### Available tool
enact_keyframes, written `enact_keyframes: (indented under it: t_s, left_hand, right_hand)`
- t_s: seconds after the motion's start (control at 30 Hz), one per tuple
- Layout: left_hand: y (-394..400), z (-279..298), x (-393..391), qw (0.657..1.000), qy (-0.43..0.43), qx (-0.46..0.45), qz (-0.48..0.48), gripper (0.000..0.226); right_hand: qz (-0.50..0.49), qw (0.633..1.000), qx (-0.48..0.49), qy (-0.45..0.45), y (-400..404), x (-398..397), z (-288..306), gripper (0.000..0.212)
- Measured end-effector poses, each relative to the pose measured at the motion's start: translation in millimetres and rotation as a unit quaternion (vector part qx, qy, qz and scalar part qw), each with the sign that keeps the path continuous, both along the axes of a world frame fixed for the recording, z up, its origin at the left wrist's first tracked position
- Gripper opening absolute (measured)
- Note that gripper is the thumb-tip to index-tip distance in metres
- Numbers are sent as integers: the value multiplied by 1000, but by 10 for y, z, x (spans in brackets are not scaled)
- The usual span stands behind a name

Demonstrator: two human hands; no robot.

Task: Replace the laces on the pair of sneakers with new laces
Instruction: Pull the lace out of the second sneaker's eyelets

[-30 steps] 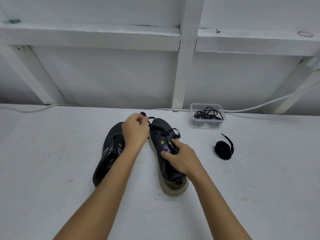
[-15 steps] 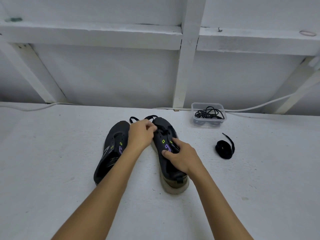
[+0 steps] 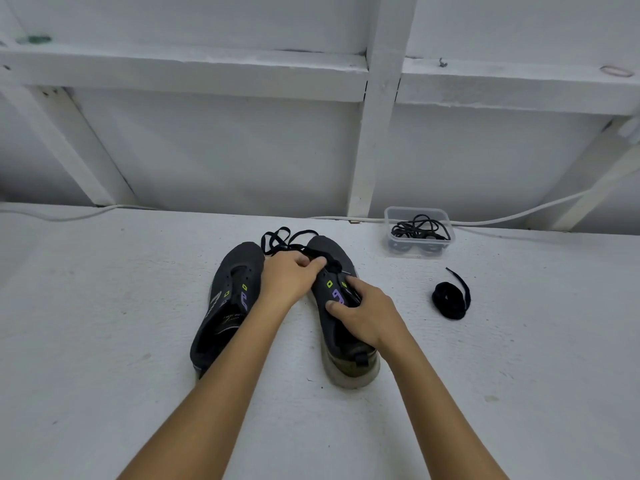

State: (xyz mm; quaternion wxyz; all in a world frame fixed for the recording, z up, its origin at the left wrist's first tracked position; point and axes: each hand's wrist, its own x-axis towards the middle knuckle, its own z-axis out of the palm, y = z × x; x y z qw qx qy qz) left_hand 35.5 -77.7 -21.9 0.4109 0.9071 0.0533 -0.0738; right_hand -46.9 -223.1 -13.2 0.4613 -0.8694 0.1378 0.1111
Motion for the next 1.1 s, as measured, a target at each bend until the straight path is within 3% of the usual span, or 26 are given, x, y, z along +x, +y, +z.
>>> enact_keyframes:
  t_s: [0.1, 0.2, 0.27, 0.37, 0.47, 0.6, 0.73, 1.1]
  left_hand:
    - [-70, -23, 2, 997, -42, -50, 37, 12]
    - [-79, -28, 30, 972, -40, -189, 132, 11]
    - [-90, -48, -3, 962, -31, -222, 154, 10]
    - [-102, -78, -50, 969, -41, -204, 133, 11]
    - [-75, -121, -29, 976, -28, -187, 106, 11]
    - [-43, -127, -75, 989, 15, -137, 62, 32]
    - [-71, -107, -105, 987, 26, -147, 51, 25]
    - [34, -85, 16, 996, 62, -71, -11, 21]
  right_hand:
    - [-3, 1000, -1, 2, 4, -10, -4, 67]
    - [-6, 1000, -1, 1, 0, -9, 1, 67]
    - [-9, 1000, -1, -1, 8, -13, 2, 65]
    - [-5, 1000, 5, 9, 13, -17, 18, 59]
    - [-15, 999, 35, 9, -89, 66, 65, 37]
    - [-1, 998, -22, -57, -179, 300, 82, 20]
    - [65, 994, -74, -51, -178, 507, 54, 22]
    - [71, 992, -76, -75, -203, 616, -63, 12]
